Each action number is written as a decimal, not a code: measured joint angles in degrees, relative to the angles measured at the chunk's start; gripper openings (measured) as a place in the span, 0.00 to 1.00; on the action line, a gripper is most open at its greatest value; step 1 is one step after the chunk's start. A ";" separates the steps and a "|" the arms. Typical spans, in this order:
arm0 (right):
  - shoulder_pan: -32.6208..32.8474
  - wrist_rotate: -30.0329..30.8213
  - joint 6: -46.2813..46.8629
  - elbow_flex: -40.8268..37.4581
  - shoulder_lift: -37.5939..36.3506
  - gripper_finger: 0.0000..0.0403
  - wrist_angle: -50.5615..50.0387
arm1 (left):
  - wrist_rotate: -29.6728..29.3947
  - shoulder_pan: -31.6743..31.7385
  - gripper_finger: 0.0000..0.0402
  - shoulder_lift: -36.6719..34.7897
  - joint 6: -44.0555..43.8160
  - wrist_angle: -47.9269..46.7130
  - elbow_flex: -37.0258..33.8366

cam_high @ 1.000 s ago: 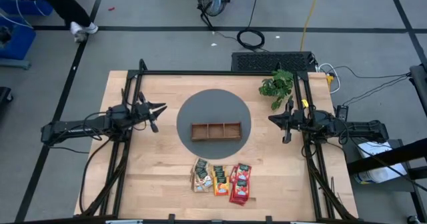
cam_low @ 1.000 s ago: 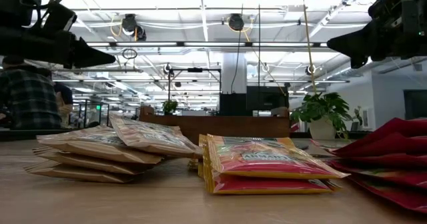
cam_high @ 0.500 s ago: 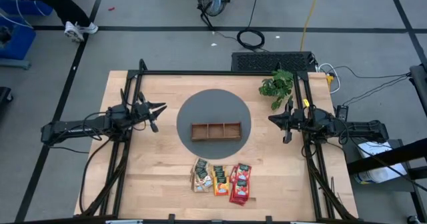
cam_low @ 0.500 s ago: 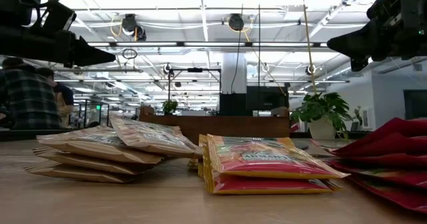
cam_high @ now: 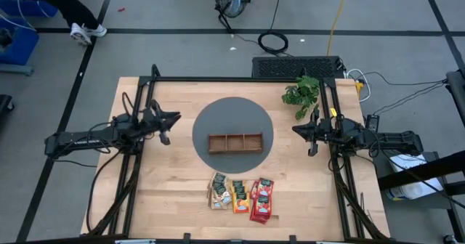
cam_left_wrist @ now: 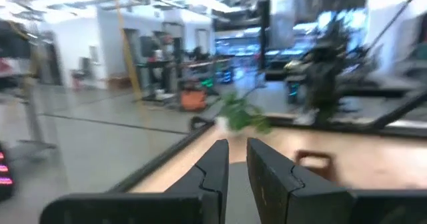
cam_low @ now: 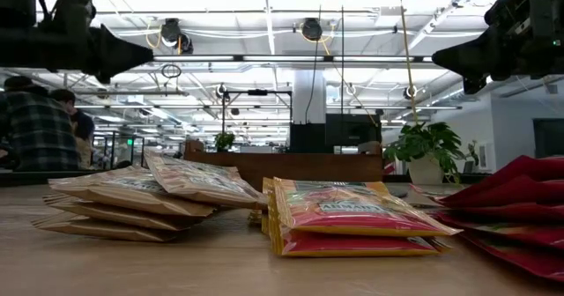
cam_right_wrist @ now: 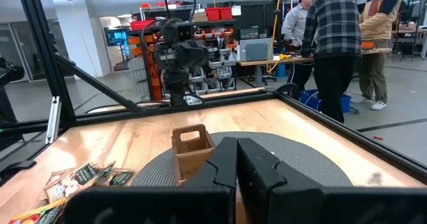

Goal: Pick & Place Tea
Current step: Put the red tea bag into the right slot of the wooden organizer

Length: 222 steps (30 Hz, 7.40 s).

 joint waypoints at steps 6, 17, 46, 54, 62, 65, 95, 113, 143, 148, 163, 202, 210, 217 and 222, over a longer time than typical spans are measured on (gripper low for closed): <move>0.01 -0.10 0.14 0.01 0.24 0.00 -1.42 | 4.15 -0.07 0.16 0.00 -5.50 4.74 0.00; 0.01 -0.12 2.22 0.01 1.23 0.00 -1.18 | 8.99 -6.06 0.02 19.61 1.02 29.22 3.12; 18.69 -6.42 9.01 14.55 33.42 0.00 -1.65 | 12.85 -21.52 0.03 74.03 6.66 15.14 41.58; 25.23 -3.14 10.46 25.99 58.87 0.03 -1.52 | 13.01 -23.87 0.05 77.07 7.99 16.32 42.11; 24.50 -7.60 15.39 28.07 71.83 0.31 1.63 | 12.94 -25.30 0.06 77.05 6.20 15.40 42.03; 23.74 -7.72 15.29 28.07 73.56 0.44 3.23 | 12.94 -25.70 0.06 76.96 8.35 14.68 42.03; 12.33 -25.68 6.22 28.05 91.66 0.53 27.89 | 12.94 -25.77 0.06 77.00 11.89 13.34 42.01; 13.29 -25.87 7.18 28.14 97.68 0.53 33.80 | 12.94 -25.77 0.06 76.98 11.70 13.00 41.99; 13.82 -22.48 3.90 28.05 97.13 0.01 32.29 | 12.92 -25.77 0.06 76.98 11.44 13.00 41.99; 13.50 -22.20 1.65 28.05 91.12 0.00 28.37 | 12.92 -25.77 0.06 76.98 11.45 13.00 41.99; 13.69 -10.45 -7.43 48.83 76.20 0.00 -17.89 | 12.77 -25.77 0.06 75.94 11.39 10.52 41.93; -0.01 -2.53 -22.18 90.61 104.06 0.00 -54.12 | 7.85 -31.34 0.06 69.55 3.20 -6.67 41.92; 0.01 0.09 -21.17 84.33 104.12 0.00 -46.48 | 7.85 -31.34 0.06 69.55 2.54 -6.67 41.92; -0.33 1.61 -19.65 80.76 104.08 0.00 -43.94 | 7.87 -31.34 0.06 69.55 2.56 -6.68 41.92; -0.46 1.93 -17.92 77.94 102.21 0.00 -42.16 | 7.87 -31.34 0.06 69.57 2.56 -6.70 41.92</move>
